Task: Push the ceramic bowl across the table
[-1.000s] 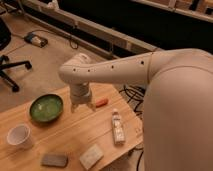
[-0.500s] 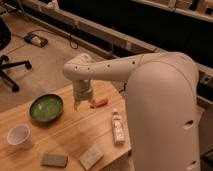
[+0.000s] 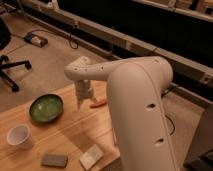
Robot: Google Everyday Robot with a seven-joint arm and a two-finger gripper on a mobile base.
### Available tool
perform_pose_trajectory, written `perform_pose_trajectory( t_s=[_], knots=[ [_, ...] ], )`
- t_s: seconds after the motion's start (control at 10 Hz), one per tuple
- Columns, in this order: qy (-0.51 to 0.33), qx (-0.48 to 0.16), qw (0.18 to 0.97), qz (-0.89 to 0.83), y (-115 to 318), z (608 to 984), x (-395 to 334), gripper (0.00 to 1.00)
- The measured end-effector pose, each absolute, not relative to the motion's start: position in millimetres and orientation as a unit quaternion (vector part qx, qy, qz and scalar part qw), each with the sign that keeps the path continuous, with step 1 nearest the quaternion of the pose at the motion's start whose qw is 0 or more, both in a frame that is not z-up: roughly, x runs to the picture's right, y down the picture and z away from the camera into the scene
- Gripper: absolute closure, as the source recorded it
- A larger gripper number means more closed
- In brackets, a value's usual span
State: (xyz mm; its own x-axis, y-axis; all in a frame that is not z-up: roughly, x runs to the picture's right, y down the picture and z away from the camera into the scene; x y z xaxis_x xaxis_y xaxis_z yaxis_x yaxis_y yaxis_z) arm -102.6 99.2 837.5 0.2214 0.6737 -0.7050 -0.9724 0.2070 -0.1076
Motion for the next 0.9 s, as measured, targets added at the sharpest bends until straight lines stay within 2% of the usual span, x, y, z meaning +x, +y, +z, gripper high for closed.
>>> perform_pose_trajectory(
  t_s=[0.5,0.9],
  knots=[
    [0.271,-0.277,0.758,0.525,98.8,863.8,-163.4,0.4],
    [0.282,-0.288,0.764,0.504,115.1,874.6,-168.7,0.4]
  ],
)
